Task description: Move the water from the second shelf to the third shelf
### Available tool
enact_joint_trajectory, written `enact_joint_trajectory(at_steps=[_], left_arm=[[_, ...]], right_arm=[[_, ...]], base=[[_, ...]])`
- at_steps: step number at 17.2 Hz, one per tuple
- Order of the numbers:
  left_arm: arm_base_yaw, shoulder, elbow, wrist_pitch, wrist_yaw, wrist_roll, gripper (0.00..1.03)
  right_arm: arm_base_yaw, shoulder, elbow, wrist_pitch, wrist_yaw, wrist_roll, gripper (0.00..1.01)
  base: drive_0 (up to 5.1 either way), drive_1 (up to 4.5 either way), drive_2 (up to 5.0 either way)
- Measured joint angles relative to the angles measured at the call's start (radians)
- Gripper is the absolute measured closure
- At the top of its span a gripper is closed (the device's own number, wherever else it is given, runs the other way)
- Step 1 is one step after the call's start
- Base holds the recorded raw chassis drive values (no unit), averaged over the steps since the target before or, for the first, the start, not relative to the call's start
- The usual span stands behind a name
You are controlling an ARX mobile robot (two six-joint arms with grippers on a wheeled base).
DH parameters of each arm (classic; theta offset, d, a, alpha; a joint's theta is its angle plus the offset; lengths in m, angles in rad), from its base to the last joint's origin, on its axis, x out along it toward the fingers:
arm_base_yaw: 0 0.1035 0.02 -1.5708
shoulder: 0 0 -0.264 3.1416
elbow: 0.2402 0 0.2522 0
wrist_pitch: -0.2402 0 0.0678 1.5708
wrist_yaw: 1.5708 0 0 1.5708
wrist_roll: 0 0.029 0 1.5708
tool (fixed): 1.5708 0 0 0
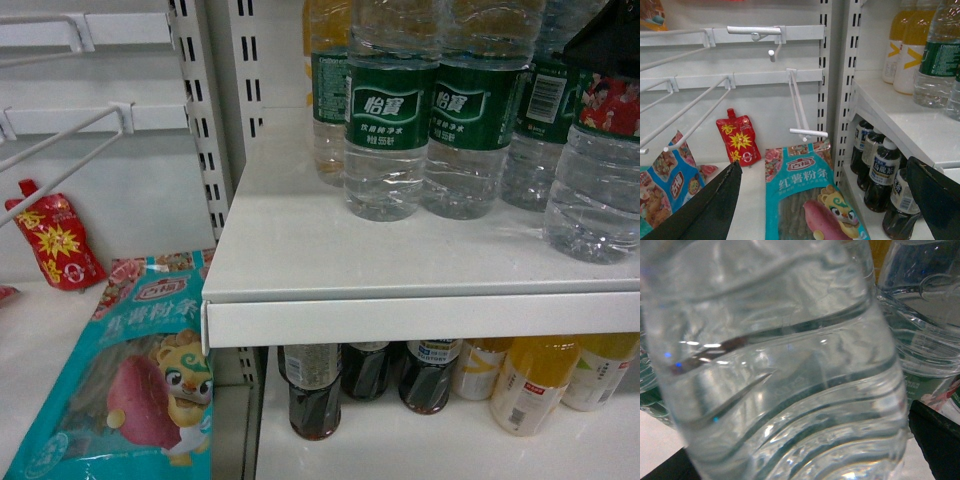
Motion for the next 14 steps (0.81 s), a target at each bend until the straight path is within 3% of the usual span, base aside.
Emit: enact_joint_trajectory(at_steps=[5, 9, 14], left_arm=[[0.000, 0.000, 0.000, 0.000, 0.000, 0.000, 0.05], [0.000, 0.000, 0.000, 0.000, 0.000, 0.000, 0.05], [0.000, 0.000, 0.000, 0.000, 0.000, 0.000, 0.05]], right_arm=[[0.000, -0.023, -0.002, -0.019, 0.005, -0.027, 0.03], [0.000, -0.162, -0.076, -0.045, 0.005, -0.066, 0.03], [-0.023, -0.394, -0.180, -0.120, -0.016, -0.079, 0.03]], base=[[0.0, 0.00, 0.0], [0.0, 0.00, 0.0], [0.0, 0.00, 0.0]])
